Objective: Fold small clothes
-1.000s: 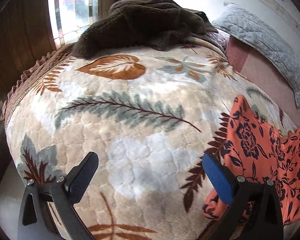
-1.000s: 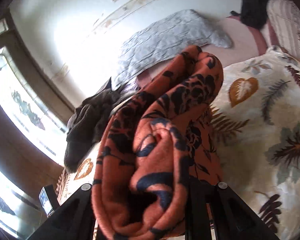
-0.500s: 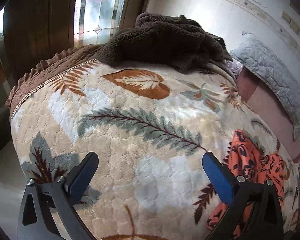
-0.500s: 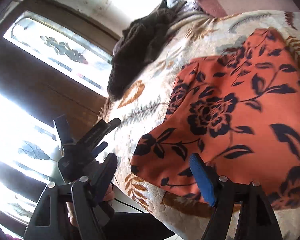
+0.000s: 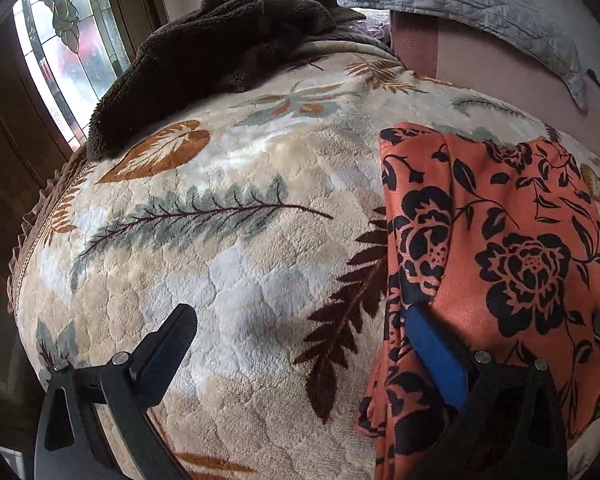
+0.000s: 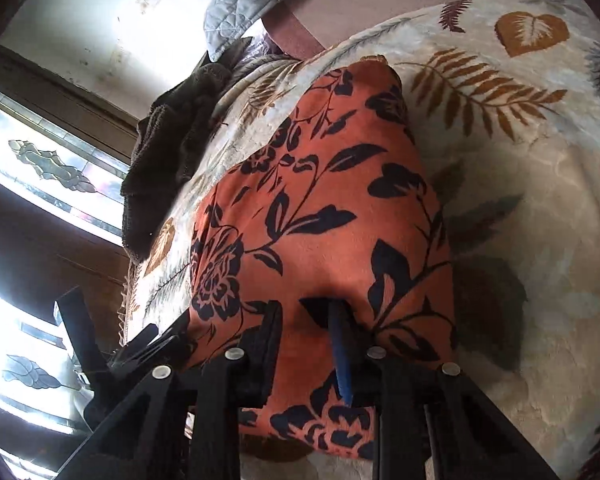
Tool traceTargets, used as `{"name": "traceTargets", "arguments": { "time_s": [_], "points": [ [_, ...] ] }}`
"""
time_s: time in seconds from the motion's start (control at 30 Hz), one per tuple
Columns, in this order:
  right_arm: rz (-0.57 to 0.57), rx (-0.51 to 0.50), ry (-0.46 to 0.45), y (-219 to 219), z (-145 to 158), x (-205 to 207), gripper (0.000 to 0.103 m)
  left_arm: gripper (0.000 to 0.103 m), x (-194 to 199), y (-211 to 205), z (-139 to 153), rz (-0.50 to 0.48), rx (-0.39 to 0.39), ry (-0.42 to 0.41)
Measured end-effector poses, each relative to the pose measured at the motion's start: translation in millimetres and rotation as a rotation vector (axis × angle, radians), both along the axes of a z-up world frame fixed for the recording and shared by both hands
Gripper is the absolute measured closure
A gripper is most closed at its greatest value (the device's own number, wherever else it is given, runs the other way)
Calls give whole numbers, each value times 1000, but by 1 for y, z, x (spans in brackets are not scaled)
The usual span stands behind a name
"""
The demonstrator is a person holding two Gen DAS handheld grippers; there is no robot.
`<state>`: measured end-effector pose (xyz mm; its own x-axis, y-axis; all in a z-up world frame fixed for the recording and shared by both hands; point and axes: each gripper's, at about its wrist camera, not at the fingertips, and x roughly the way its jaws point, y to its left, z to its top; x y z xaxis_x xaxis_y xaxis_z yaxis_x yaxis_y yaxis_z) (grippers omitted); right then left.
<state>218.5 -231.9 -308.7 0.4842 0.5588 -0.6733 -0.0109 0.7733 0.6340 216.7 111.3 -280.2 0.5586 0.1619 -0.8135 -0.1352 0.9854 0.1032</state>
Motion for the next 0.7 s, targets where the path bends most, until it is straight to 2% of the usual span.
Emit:
{"name": "traceTargets", "arguments": {
  "time_s": [0.07, 0.1, 0.13, 0.17, 0.23, 0.3, 0.4, 0.43, 0.57, 0.7],
  "points": [
    [31, 0, 23, 1, 8, 14, 77, 0, 5, -2, -3, -20, 42, -5],
    [35, 5, 4, -2, 17, 20, 77, 0, 7, -2, -3, -22, 41, -7],
    [15, 4, -29, -6, 26, 26, 77, 0, 8, -1, -2, -17, 29, -9],
    [-16, -5, -54, -10, 34, 33, 72, 0, 10, 1, -3, -12, 18, -7],
    [-79, -44, -51, -15, 38, 59, 73, 0, 10, 2, -5, -5, 11, -3],
    [-108, -54, -10, -15, 27, 94, 73, 0, 11, 2, -4, 3, 10, -5],
    [-132, -107, 119, -12, -17, 140, 74, 0, 13, 2, -7, -2, -4, -5],
    [-139, -83, 108, -13, -21, 144, 74, 0, 14, 2, -7, -3, -3, -5],
    [-152, -46, 83, -22, -3, 131, 74, 0, 14, 4, -6, 0, -17, -5],
    [-84, -63, -19, -20, 24, 72, 74, 0, 8, 4, -3, -2, -12, -22]
  ]
}}
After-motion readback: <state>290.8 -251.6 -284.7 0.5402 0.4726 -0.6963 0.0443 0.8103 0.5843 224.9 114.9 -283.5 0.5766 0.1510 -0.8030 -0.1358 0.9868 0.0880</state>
